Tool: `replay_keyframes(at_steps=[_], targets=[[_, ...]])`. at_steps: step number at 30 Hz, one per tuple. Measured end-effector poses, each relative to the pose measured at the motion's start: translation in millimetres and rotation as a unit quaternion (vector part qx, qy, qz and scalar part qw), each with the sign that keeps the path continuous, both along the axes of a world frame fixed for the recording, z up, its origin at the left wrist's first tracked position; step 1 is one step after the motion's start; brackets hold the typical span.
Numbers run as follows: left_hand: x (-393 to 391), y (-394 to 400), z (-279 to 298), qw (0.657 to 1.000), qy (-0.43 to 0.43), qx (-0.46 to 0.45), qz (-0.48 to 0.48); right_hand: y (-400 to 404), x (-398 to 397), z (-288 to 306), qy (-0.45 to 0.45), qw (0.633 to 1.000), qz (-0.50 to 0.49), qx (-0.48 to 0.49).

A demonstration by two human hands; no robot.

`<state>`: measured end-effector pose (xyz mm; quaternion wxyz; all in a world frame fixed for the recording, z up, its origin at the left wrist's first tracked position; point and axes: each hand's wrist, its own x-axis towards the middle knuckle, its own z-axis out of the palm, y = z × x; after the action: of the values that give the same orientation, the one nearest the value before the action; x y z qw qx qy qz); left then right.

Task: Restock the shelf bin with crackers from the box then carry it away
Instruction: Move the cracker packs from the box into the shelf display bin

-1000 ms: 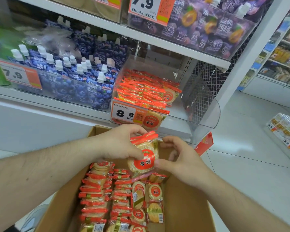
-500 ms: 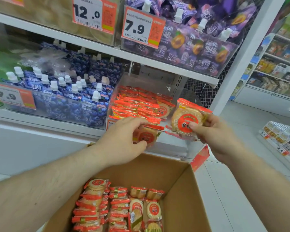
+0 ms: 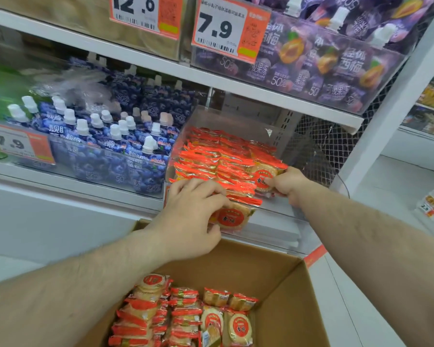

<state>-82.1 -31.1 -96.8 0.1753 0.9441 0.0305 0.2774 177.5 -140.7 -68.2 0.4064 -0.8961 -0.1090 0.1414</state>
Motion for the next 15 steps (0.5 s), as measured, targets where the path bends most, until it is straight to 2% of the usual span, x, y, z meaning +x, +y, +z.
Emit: replay_keyframes(at_steps=[4, 15], targets=[[-0.6, -1.6, -1.6, 1.0, -0.007, -0.006, -0.003, 16.4, 8.4, -6.2, -0.005, 0.999, 0.005, -0.049], [0.5, -3.7, 0.9, 1.0, -0.01, -0.019, 0.008, 3.9, 9.8, -0.2, 0.105, 0.994, 0.023, 0.003]])
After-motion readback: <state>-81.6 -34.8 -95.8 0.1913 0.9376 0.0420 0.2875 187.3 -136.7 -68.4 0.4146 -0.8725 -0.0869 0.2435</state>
